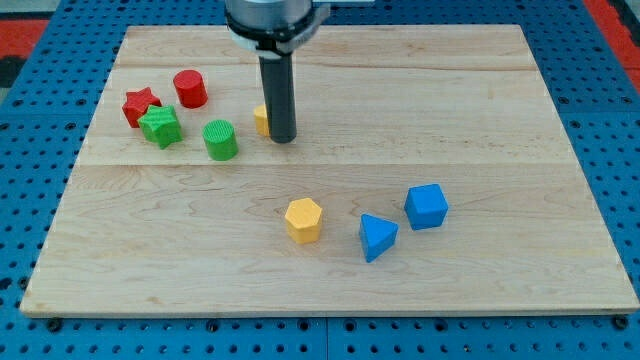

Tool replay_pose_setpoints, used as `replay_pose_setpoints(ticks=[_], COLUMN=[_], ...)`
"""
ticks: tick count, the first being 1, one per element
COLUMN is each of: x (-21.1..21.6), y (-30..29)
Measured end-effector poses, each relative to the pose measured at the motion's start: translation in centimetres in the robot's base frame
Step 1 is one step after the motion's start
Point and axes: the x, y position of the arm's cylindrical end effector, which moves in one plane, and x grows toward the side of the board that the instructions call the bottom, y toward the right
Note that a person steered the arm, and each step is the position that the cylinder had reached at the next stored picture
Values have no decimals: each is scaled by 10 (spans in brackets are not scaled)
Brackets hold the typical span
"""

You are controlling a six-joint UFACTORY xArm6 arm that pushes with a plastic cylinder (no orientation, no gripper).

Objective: Push the yellow hexagon towards the yellow heart

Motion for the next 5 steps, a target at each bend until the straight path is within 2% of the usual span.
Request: replay_pose_setpoints(ticks=[1,2,3,4,5], x=[-29,-30,20,68,134], y=[-1,5,47,15,3])
